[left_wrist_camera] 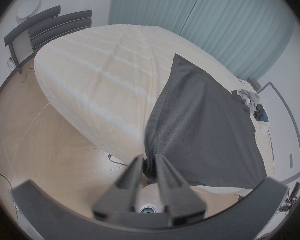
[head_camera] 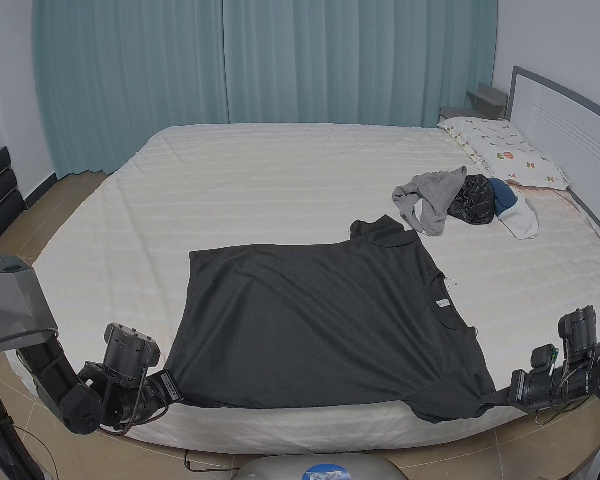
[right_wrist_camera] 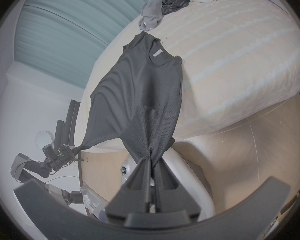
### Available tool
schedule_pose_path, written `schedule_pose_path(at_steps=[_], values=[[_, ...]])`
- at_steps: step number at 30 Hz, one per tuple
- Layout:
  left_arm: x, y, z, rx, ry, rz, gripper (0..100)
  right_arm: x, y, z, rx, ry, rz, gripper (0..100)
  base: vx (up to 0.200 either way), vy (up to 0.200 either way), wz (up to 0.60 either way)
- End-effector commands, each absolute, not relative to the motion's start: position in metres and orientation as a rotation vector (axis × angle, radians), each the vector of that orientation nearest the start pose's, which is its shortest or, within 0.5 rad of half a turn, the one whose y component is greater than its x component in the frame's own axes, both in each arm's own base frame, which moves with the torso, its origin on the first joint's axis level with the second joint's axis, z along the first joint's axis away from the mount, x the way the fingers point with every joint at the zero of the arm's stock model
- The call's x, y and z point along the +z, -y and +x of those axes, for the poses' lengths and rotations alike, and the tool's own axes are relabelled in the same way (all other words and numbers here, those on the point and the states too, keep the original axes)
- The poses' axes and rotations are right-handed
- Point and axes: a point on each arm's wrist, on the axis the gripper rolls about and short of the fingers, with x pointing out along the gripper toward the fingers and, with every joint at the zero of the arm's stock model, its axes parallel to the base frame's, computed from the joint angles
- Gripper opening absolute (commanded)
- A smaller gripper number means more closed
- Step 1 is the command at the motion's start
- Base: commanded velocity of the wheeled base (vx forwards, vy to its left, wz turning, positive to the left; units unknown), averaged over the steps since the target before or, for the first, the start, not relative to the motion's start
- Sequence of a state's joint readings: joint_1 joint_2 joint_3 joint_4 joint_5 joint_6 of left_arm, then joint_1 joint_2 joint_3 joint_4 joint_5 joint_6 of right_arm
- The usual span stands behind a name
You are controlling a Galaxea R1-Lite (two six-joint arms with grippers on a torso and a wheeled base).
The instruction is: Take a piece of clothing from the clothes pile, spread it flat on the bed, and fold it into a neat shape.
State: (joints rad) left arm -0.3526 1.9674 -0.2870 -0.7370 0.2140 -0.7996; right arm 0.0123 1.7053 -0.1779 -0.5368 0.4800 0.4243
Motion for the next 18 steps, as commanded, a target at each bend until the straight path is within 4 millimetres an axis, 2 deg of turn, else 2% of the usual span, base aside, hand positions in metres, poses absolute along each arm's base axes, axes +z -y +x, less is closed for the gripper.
schedule_pose_path(at_steps=[1, 11, 18], values=[[0.011, 0.077, 0.218, 0.233, -0.901, -0.470, 100, 0.030, -0.012, 0.180, 0.222, -1.126, 0.618, 100, 0.000, 0.000, 0.00], [0.017, 0.077, 0.223, 0.223, -0.862, -0.492, 100, 0.039, -0.003, 0.184, 0.197, -1.050, 0.638, 100, 0.000, 0.000, 0.00], [0.031, 0.077, 0.230, 0.204, -0.777, -0.561, 100, 0.040, -0.003, 0.185, 0.201, -1.046, 0.640, 100, 0.000, 0.000, 0.00]])
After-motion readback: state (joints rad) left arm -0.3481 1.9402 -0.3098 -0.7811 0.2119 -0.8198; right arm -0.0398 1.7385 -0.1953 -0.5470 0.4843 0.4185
